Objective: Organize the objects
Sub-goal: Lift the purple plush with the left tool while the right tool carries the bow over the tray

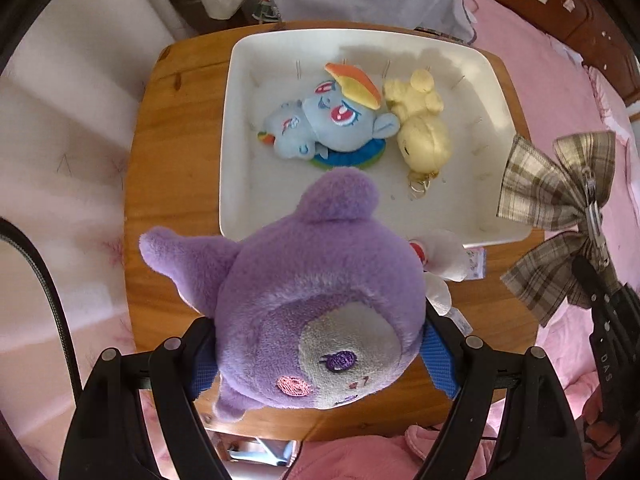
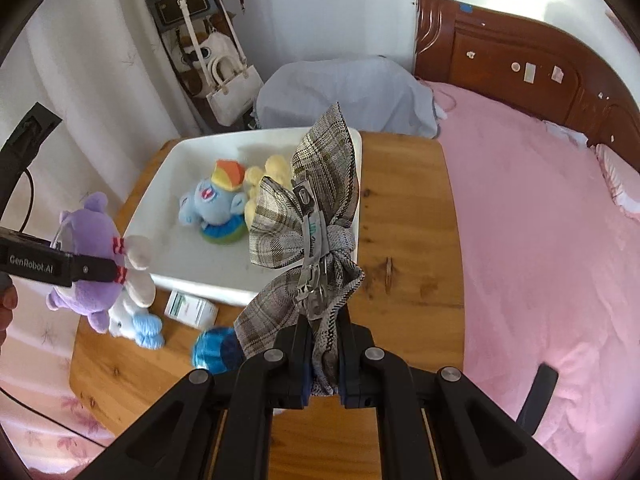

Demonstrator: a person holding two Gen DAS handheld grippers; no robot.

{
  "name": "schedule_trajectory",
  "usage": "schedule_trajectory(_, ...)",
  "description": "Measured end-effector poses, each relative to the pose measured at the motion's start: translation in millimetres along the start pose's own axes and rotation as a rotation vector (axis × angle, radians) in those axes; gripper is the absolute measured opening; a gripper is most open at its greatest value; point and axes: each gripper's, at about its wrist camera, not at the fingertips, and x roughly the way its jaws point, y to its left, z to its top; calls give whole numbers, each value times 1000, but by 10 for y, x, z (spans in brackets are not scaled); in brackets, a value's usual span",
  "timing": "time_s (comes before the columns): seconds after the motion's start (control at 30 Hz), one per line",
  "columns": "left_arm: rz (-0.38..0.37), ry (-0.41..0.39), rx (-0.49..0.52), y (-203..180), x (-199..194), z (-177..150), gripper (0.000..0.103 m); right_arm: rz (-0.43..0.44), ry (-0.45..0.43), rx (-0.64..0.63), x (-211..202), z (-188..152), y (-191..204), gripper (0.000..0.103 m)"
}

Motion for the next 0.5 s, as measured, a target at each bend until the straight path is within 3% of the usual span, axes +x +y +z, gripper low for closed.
schedule_trajectory(0.5,-27,-10,90,66,214,573,86,-46,-52,1,531,434,201,9)
